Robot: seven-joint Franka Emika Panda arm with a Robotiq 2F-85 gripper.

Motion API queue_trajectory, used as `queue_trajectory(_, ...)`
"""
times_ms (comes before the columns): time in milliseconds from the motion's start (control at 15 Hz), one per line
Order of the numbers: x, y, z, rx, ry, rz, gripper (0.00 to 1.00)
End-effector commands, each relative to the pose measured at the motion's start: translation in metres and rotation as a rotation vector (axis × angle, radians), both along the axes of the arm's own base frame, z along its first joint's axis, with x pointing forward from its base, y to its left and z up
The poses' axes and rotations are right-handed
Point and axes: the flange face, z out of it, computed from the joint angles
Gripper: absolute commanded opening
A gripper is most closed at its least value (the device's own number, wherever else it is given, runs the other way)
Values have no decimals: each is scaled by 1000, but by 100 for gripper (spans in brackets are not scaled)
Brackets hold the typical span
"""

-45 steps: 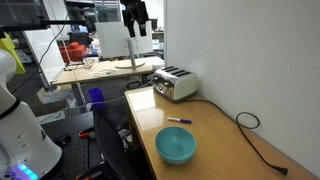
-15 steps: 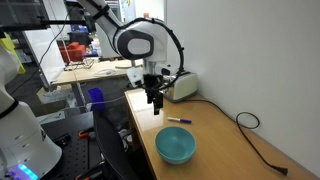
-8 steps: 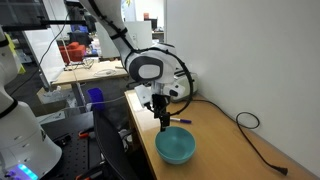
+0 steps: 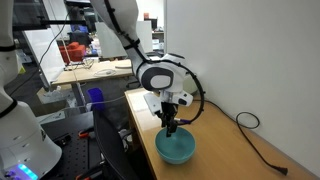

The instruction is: Move the bowl backward

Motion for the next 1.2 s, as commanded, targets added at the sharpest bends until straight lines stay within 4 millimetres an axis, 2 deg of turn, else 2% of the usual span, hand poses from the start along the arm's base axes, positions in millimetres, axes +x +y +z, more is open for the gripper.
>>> queue_trajectory(0, 8, -1, -1, 9, -9, 24, 37)
queue_trajectory(333, 12, -1, -3, 13, -11, 35, 0)
queue_trajectory(533, 16, -2, 3, 8, -23, 36, 0)
queue_trajectory(733, 24, -3, 22, -16, -59, 41, 1)
queue_trajectory(867, 35, -2, 38, -31, -93, 67, 1)
queue_trajectory(1133, 71, 3, 68, -31, -161, 145, 1)
